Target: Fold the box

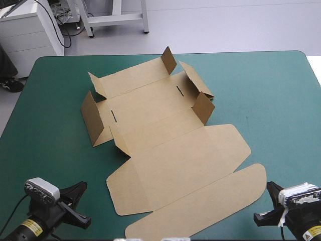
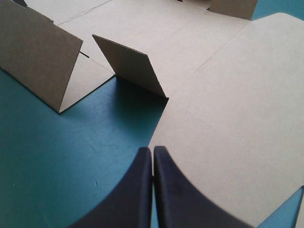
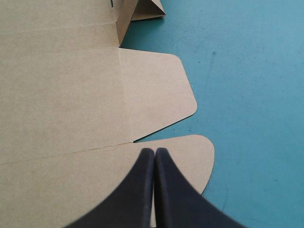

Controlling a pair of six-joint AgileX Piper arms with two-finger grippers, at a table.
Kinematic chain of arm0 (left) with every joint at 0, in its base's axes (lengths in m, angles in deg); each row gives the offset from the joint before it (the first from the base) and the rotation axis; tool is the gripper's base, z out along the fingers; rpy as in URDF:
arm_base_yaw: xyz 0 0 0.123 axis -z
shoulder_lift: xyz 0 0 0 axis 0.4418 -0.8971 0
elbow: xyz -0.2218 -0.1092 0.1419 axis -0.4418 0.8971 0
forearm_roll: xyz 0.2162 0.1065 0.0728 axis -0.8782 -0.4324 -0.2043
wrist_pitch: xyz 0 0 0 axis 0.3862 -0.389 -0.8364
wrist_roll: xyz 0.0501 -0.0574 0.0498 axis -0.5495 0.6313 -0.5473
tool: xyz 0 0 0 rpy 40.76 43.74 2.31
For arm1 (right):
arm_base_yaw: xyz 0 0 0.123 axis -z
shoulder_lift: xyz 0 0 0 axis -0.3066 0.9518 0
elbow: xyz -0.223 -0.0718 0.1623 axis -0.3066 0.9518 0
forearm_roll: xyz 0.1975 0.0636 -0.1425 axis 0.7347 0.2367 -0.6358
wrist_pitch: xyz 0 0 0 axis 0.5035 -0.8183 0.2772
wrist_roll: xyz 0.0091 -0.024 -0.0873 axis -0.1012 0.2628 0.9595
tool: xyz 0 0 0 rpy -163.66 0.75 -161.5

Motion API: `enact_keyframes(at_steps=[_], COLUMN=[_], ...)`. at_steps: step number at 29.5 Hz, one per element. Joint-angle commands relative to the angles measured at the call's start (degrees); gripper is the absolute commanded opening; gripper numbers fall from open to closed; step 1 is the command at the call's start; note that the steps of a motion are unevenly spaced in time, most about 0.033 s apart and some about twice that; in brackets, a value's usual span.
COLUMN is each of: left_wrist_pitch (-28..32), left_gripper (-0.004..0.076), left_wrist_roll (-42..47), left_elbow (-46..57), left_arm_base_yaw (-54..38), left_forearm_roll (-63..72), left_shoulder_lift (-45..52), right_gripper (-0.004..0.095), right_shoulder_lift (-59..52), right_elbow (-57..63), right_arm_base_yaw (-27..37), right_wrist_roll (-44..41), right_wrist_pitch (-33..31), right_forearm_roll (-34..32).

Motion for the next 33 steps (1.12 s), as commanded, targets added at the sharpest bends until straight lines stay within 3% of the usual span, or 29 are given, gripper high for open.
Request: enact_keyframes(at_steps=[1, 4, 6, 12, 15, 25, 33], left_wrist_pitch=[4.0, 4.0, 4.0, 4.0, 4.0, 4.0, 4.0], left_gripper=[-0.0008, -0.0008, -0.0008, -0.0008, -0.0008, -0.0008, -0.0008], left_wrist_roll=[-0.07, -0.07, -0.07, -0.07, -0.07, -0.07, -0.07], left_elbow=[-1.4, -1.4, -1.4, -1.4, -1.4, -1.4, -1.4], left_arm_base_yaw=[0.26, 0.26, 0.26, 0.26, 0.26, 0.26, 0.26], left_forearm_roll=[1.07, 1.07, 1.07, 1.07, 1.07, 1.07, 1.07], left_shoulder_lift=[-0.85, -0.85, -0.85, -0.85, -0.85, -0.85, -0.85], right_gripper=[-0.0017, 0.0009, 0.0077, 0.0545, 0.0682, 0.0682, 0.0674], right_shoulder_lift=[0.65, 0.65, 0.76, 0.76, 0.76, 1.56, 15.4], right_elbow=[-1.37, -1.37, -1.37, -1.37, -1.37, -1.63, -11.17], right_arm_base_yaw=[-0.05, -0.05, -0.05, -0.05, -0.05, -0.05, -0.05], right_wrist_roll=[0.35, 0.35, 0.48, 4.89, 4.89, 1.75, 0.35], right_wrist_pitch=[4.11, 4.11, 4.0, 3.67, 3.67, 3.18, -3.73], right_forearm_roll=[0.47, 0.58, 0.57, 4.47, 4.48, 5.54, 5.54])
